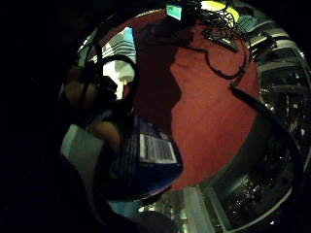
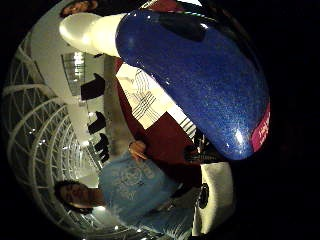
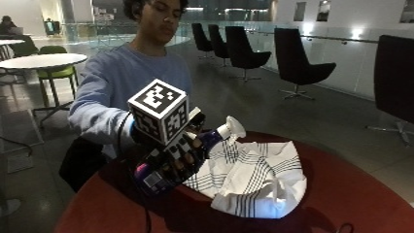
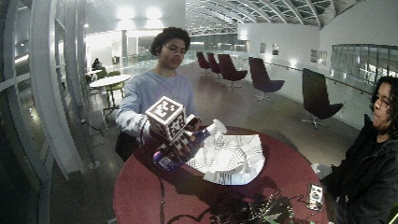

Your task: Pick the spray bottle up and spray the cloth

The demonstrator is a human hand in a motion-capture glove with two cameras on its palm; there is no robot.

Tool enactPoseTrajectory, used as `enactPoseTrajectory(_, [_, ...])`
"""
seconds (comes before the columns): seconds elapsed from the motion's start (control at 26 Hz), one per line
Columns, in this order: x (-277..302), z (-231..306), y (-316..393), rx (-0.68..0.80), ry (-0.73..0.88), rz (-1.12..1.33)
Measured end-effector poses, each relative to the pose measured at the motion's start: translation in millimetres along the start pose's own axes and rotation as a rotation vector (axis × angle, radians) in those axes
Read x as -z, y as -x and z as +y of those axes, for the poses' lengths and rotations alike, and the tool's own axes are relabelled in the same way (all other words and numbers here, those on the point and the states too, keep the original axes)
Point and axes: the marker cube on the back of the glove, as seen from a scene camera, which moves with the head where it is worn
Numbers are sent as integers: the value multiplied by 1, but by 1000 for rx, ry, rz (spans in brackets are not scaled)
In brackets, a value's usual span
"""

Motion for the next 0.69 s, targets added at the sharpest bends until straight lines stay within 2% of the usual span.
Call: enactPoseTrajectory(0.69, [-7,-3,7,-13,20,46])
